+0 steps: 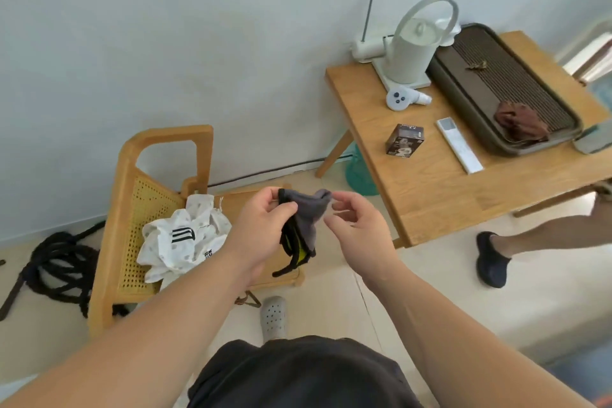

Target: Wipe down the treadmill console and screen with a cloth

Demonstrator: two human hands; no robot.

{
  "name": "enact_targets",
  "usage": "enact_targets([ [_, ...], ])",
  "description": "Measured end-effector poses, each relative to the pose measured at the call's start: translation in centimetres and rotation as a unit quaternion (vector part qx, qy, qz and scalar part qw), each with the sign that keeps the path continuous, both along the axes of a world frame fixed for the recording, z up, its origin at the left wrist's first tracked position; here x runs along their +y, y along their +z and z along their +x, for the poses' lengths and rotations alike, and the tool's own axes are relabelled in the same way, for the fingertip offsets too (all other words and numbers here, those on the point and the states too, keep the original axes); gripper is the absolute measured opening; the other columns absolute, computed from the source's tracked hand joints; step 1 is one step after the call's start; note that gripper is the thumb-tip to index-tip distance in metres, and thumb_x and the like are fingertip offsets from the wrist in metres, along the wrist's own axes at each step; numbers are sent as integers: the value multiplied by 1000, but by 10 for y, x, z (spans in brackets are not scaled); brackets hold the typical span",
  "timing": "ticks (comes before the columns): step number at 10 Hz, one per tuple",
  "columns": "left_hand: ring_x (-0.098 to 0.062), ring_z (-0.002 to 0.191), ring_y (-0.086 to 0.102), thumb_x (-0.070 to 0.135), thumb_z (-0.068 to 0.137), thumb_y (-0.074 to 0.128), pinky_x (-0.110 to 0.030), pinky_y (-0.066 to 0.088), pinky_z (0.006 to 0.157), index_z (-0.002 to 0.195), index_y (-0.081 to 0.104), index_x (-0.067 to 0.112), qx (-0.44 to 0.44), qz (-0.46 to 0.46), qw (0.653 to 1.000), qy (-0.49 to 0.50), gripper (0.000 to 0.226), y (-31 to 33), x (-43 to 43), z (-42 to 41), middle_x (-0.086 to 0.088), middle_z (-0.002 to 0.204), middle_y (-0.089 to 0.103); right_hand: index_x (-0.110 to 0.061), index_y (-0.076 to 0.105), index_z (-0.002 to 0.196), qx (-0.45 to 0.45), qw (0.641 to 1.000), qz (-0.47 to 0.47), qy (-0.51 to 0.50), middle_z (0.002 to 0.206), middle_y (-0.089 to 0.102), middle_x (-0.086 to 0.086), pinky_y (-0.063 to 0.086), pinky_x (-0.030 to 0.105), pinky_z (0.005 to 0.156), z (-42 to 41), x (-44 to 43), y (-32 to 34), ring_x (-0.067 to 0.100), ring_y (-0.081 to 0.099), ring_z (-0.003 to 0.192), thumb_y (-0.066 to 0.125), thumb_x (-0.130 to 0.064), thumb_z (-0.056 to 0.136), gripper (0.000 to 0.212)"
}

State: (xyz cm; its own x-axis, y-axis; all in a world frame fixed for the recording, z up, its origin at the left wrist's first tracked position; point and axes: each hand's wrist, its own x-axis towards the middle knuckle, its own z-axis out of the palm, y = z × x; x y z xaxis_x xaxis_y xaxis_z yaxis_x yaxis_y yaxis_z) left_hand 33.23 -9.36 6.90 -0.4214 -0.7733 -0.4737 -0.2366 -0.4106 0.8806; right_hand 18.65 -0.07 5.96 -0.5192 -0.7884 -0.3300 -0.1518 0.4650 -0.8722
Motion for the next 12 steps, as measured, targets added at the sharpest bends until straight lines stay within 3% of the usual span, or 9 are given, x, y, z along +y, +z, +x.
enact_targets([
  [1, -27, 111, 70, 16, 103, 51, -45, 55, 97, 114, 68, 19, 55, 68, 996, -33, 21, 0, -19, -17, -9, 112, 75, -30, 60, 136, -140, 990, 4, -4, 122, 71, -11, 53, 21, 88, -28, -7, -13, 7, 65, 114, 67, -32, 99, 38],
  [2, -32, 113, 67, 14, 104, 47, -48, 52, 101, 116, 68, 13, 78, 107, 991, -25, 25, -6, -33, -39, -19, 117, 71, -23, 67, 128, -236, 971, -21, -4, 117, 76, -4, 58, 26, 91, -56, -12, -14, 12, 70, 111, 60, -27, 104, 26],
  [4, -26, 94, 70, 14, 103, 50, -43, 58, 81, 112, 67, 15, -4, 134, 991, 3, 20, -30, -29, -108, -8, 95, 75, -23, 72, 112, -182, 982, 43, -37, 101, 79, 0, 63, 43, 87, -135, -16, -31, 21, 75, 102, 66, -25, 101, 13],
  [6, -31, 101, 71, 13, 103, 51, -50, 62, 83, 114, 65, 17, -60, 201, 973, 91, 18, -61, 2, -200, -12, 109, 74, -26, 69, 113, -146, 980, 129, 51, 97, 79, 0, 65, 38, 79, -243, -11, -53, 18, 76, 93, 62, -28, 103, 13],
  [8, -29, 101, 71, 11, 102, 52, -51, 61, 84, 117, 62, 18, -74, 239, 955, 156, 20, -81, 38, -270, -11, 109, 73, -27, 69, 108, -146, 967, 174, 113, 97, 79, 1, 65, 42, 83, -319, -1, -69, 20, 75, 93, 58, -25, 105, 12],
  [9, -26, 101, 71, 13, 101, 54, -46, 61, 80, 126, 57, 24, -79, 240, 952, 174, 27, -92, 48, -292, -9, 112, 71, -28, 66, 117, -135, 962, 196, 134, 100, 77, -1, 65, 43, 82, -344, 2, -84, 18, 74, 93, 58, -26, 105, 14],
  [10, -23, 111, 61, 20, 101, 55, -41, 53, 87, 138, 46, 33, -176, 222, 954, 99, 40, -99, 56, -295, -4, 121, 62, -27, 54, 142, -77, 946, 252, 189, 117, 69, -7, 63, 38, 87, -364, 5, -100, 18, 68, 105, 62, -31, 102, 41],
  [11, -26, 112, 57, 23, 102, 53, -42, 50, 91, 142, 43, 30, -229, 220, 945, 74, 42, -101, 61, -290, -6, 125, 56, -28, 43, 153, -41, 932, 289, 215, 138, 60, 0, 58, 44, 98, -377, 7, -110, 24, 62, 117, 63, -40, 99, 59],
  [12, -24, 105, 61, 29, 101, 54, -42, 52, 89, 139, 46, 28, -231, 188, 949, 104, 38, -100, 55, -283, -2, 116, 58, -29, 42, 152, -1, 933, 279, 227, 124, 62, -6, 54, 38, 93, -385, 1, -108, 19, 60, 111, 63, -42, 99, 59],
])
